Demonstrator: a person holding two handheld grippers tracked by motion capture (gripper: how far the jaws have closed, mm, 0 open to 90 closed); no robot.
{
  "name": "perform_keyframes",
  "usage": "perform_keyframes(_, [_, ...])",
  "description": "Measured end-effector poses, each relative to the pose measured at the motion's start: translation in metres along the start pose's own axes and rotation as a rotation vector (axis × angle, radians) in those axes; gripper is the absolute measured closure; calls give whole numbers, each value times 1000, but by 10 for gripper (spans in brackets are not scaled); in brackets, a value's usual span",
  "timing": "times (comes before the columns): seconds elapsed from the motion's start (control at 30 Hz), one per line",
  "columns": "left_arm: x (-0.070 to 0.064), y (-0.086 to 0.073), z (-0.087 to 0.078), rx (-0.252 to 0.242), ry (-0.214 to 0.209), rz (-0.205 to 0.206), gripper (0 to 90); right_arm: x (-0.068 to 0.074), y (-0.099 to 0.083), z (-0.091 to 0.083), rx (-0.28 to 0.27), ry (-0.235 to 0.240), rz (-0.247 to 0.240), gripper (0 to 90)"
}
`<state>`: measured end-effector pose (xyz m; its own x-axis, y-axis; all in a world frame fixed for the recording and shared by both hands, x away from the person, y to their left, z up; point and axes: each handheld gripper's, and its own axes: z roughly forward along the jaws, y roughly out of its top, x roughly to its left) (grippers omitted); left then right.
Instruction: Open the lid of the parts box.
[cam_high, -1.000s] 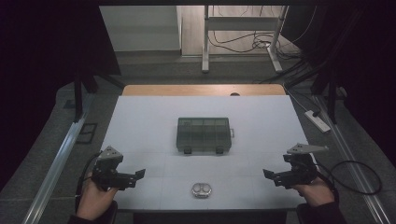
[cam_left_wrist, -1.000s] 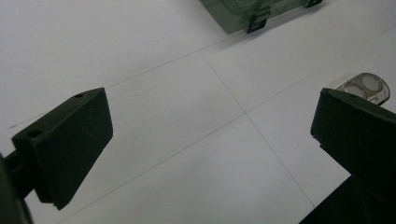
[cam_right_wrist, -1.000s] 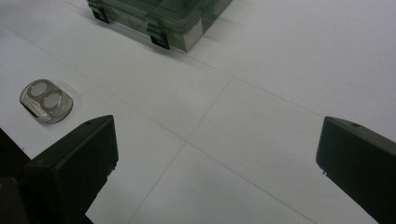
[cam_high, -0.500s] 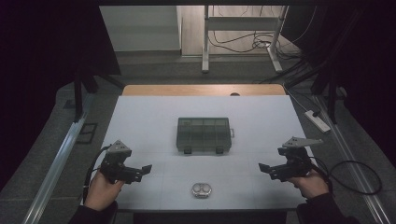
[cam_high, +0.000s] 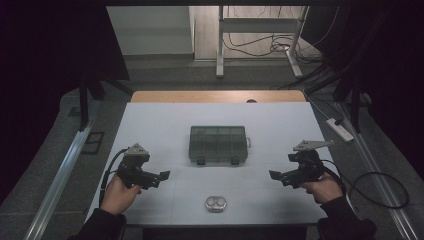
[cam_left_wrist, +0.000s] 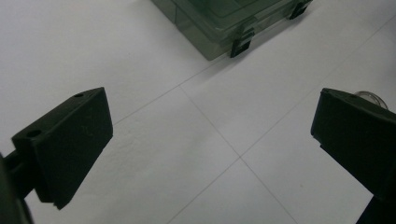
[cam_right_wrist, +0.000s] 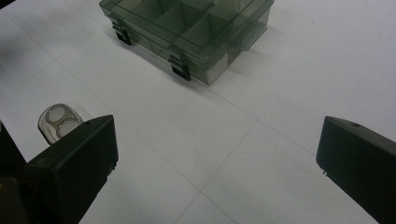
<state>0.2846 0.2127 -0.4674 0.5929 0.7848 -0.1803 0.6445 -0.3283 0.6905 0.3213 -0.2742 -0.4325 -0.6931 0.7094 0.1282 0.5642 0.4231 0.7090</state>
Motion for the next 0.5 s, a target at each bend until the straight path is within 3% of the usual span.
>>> perform_keyframes(0.27, [2,11,11,5,-9,13,0,-2,8,11,-12,6,-12,0])
perform_keyframes(0.5, [3,22,20,6,-7,39,0,-3,16,24,11,44,-29,0])
